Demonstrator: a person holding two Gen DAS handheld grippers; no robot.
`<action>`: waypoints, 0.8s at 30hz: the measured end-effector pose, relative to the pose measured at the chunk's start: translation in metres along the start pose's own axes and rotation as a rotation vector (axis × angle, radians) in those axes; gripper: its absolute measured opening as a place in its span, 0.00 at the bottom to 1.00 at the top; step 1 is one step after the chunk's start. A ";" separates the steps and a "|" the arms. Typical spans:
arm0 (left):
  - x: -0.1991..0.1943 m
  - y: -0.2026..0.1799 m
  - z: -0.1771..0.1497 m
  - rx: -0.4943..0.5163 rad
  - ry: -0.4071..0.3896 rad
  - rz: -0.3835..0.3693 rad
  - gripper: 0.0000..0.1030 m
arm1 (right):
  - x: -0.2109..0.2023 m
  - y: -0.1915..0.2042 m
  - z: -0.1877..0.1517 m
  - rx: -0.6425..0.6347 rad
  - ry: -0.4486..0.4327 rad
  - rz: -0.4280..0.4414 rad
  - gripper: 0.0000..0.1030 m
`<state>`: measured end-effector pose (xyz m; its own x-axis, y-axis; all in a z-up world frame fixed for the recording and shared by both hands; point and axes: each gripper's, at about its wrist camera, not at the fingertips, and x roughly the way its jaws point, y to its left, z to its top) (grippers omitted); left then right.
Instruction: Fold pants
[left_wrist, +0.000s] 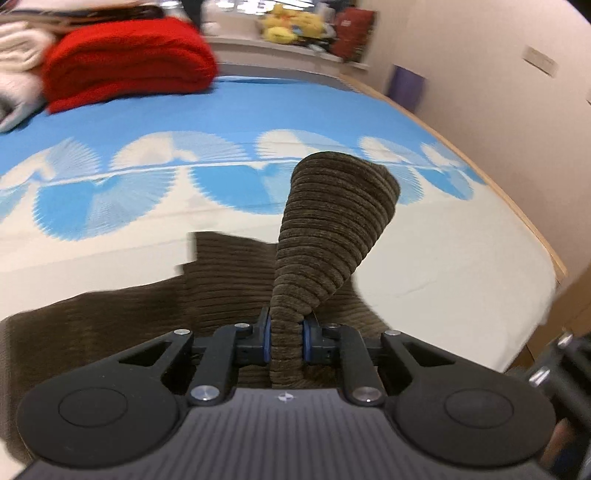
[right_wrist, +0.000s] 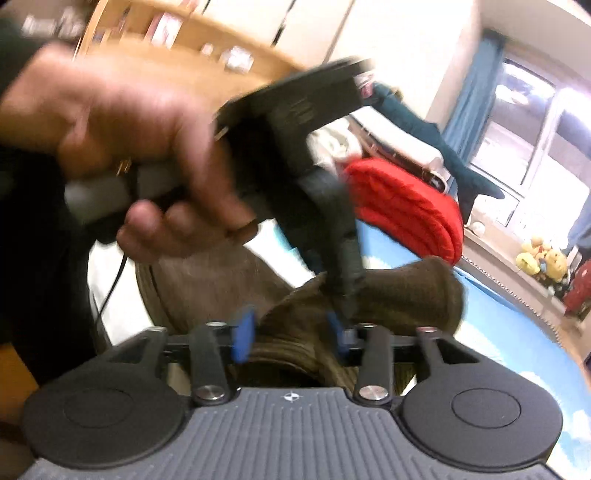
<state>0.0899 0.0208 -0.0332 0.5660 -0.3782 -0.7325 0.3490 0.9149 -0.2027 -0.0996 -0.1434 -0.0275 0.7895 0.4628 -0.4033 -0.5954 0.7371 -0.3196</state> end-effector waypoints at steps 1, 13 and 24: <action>-0.006 0.010 0.000 -0.022 -0.001 0.010 0.16 | -0.002 -0.005 0.003 0.039 -0.018 0.006 0.54; -0.061 0.155 -0.012 -0.233 -0.011 0.127 0.16 | 0.056 -0.053 0.005 0.487 0.125 -0.104 0.82; -0.072 0.217 -0.027 -0.313 0.052 0.239 0.17 | 0.148 -0.052 -0.005 0.797 0.347 0.074 0.82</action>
<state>0.1051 0.2503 -0.0423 0.5624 -0.1489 -0.8134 -0.0376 0.9780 -0.2051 0.0471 -0.1159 -0.0748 0.5856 0.4421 -0.6795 -0.2586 0.8963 0.3602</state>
